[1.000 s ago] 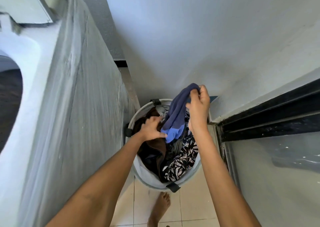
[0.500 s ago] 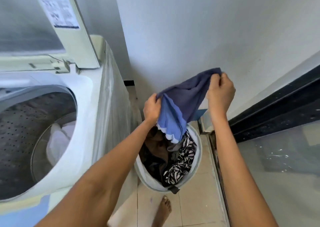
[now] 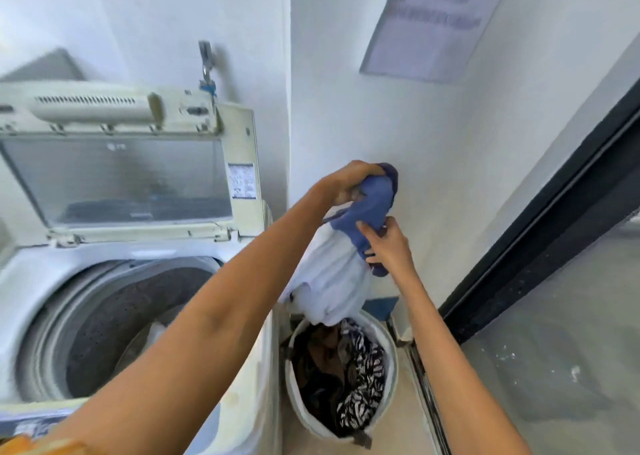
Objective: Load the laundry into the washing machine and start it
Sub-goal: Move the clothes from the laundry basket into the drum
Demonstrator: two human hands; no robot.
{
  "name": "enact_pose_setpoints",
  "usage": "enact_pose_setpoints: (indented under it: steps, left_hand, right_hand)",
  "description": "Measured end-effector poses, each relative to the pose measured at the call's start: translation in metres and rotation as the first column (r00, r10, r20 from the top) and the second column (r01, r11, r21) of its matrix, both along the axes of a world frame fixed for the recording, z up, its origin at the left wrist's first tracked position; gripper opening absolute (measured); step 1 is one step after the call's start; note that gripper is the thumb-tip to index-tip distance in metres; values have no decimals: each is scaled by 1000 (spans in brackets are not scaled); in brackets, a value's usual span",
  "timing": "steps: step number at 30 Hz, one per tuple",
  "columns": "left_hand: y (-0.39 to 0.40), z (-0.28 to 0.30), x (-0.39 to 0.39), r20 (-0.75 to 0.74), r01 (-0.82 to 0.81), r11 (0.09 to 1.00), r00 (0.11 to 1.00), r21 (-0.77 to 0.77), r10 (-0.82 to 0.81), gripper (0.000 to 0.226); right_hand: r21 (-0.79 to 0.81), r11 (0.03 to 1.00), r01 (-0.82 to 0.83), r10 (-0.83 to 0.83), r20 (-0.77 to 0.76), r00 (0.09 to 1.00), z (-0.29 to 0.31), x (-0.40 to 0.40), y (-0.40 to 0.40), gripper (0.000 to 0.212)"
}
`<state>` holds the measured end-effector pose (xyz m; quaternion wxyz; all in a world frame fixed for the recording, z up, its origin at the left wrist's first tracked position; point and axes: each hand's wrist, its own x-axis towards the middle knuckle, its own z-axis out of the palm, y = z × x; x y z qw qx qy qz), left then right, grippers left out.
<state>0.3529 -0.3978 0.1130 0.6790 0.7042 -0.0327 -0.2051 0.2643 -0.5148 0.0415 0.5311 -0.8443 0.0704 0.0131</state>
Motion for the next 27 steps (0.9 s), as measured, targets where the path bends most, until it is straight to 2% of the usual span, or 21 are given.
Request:
enact_pose_setpoints:
  steps: [2,4,6,8,10,12,14,15,17,19,22,24,26,27]
  left_hand:
    - [12,26,-10,51,117,978,993,-171,-109,12]
    - [29,38,-21,150,123,972,984,-198,-94,17]
    - [48,37,-32,191,56,991,981,-123,-32,22]
    - [70,19,-46,169,34,998,985,-45,-26,25]
    - [88,-1,-60,187,70,989,978,130,-94,28]
    - [96,-12,-73,149,164,948,966,273,-210,41]
    - [93,-9,-80,110,206,947,965,248,-239,41]
    - [88,-5,-80,131,192,955,966,225,-225,31]
    - [76,7,-77,200,116,962,965,247,-168,6]
    - [66,15,-73,222,87,955,963,282,-153,13]
    - [60,19,-68,156,44,952,983,302,-95,14]
    - [55,25,-66,160,-119,974,983,192,88,15]
    - [44,38,-63,145,-260,965,957,43,251,27]
    - [38,46,-61,132,-295,955,946,-24,295,31]
  right_hand:
    - [101,990,95,-106,113,988,28,11,3,22]
    - [345,932,115,-170,135,976,53,17,3,16]
    - [534,838,112,-214,133,968,78,18,6,18]
    - [685,716,132,-275,103,956,102,15,9,17]
    - [824,544,159,-331,36,943,124,11,9,17]
    - [911,379,163,-333,-30,942,136,10,8,25]
    - [942,293,163,-297,-72,952,136,11,10,29]
    - [945,274,177,-284,-96,954,133,10,12,30]
    - [927,306,218,-281,-131,951,123,10,18,30]
    - [902,358,242,-301,-134,944,114,8,20,26]
    - [833,466,298,-323,-153,934,104,6,7,18]
    - [736,614,286,-276,-139,951,97,6,-9,16]
    - [586,777,230,-193,-125,973,90,2,-20,24]
    - [529,827,191,-157,-109,982,87,1,-23,28]
